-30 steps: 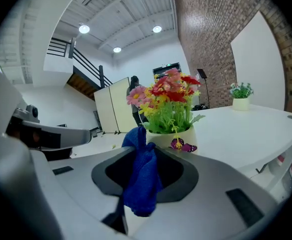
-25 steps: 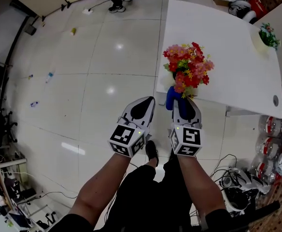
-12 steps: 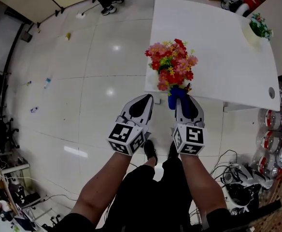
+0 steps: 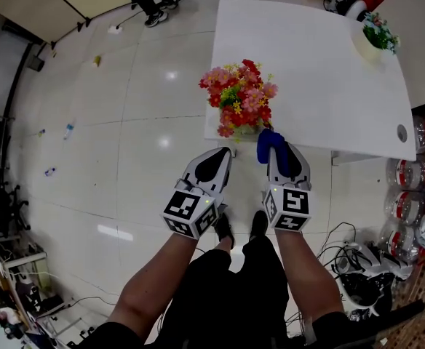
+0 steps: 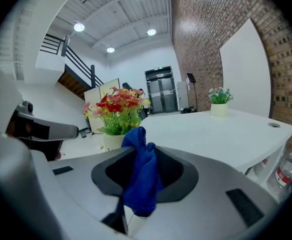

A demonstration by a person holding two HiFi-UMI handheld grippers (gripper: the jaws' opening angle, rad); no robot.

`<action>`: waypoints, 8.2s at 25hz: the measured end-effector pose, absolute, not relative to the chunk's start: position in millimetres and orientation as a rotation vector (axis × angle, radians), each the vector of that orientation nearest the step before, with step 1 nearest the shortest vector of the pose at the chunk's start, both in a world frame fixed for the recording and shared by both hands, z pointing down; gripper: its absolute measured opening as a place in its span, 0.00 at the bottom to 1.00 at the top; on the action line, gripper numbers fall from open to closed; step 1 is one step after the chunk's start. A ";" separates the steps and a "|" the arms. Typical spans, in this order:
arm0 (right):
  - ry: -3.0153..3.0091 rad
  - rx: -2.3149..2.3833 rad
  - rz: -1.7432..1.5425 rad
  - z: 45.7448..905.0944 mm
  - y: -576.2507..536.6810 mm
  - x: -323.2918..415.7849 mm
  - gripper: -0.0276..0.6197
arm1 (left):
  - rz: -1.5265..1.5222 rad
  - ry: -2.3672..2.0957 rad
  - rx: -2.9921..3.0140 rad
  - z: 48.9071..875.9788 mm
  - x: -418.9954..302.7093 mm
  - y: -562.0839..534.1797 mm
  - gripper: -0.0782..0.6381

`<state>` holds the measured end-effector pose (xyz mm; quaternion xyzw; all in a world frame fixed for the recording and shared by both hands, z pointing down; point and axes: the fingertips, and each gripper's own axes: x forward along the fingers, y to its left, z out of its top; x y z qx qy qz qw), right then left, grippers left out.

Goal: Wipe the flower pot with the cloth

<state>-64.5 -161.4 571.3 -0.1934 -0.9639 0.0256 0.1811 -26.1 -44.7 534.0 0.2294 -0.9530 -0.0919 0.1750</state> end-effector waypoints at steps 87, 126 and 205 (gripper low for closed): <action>-2.656 -1.464 0.118 322.6 -232.2 -154.3 0.19 | -0.175 -3.051 0.106 335.1 -57.7 -95.0 0.10; -1.763 -2.312 -0.206 490.8 -185.8 -141.5 0.19 | -0.473 -2.817 -0.882 483.9 -50.4 -144.2 0.10; -1.595 -2.574 0.019 282.8 -178.5 -101.9 0.19 | -0.221 -2.905 -1.118 293.9 17.7 -149.5 0.10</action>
